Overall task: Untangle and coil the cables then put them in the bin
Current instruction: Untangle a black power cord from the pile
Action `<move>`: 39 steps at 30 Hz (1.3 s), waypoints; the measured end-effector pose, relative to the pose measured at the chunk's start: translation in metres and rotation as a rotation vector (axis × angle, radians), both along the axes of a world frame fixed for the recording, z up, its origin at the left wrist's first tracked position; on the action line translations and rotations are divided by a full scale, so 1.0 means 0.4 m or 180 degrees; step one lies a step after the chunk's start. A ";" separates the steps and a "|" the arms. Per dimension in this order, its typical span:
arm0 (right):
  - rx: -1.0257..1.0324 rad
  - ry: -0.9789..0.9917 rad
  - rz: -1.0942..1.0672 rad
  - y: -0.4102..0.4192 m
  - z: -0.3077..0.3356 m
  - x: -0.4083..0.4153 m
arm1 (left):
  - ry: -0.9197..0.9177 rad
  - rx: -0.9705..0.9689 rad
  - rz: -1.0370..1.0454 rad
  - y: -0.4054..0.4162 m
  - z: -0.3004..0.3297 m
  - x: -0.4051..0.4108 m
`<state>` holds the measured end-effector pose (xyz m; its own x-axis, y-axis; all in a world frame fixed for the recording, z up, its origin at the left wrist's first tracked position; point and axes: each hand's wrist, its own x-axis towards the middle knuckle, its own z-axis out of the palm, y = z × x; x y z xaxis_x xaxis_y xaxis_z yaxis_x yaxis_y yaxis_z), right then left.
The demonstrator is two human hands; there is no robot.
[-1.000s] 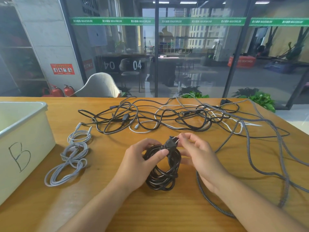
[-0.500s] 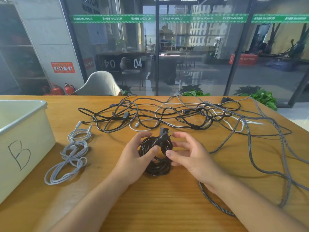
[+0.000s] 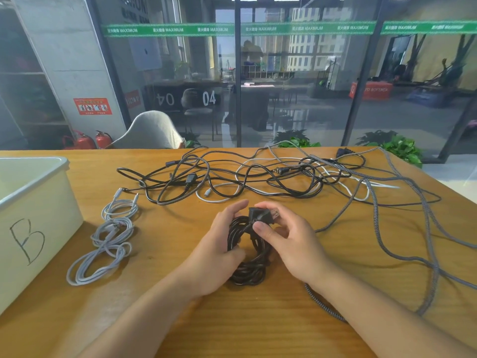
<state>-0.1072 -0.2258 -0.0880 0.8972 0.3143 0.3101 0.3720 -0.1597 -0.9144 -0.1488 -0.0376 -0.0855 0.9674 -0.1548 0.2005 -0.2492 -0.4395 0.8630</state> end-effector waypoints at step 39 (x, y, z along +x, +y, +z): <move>0.0285 0.0789 -0.0226 -0.025 0.039 0.010 | -0.0561 0.0941 0.0055 -0.004 -0.012 -0.005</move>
<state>-0.1034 -0.2358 -0.0722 0.9680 0.2292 0.1019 0.1257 -0.0916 -0.9878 -0.1509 -0.0390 -0.0904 0.9248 -0.2150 0.3138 -0.3735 -0.6696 0.6420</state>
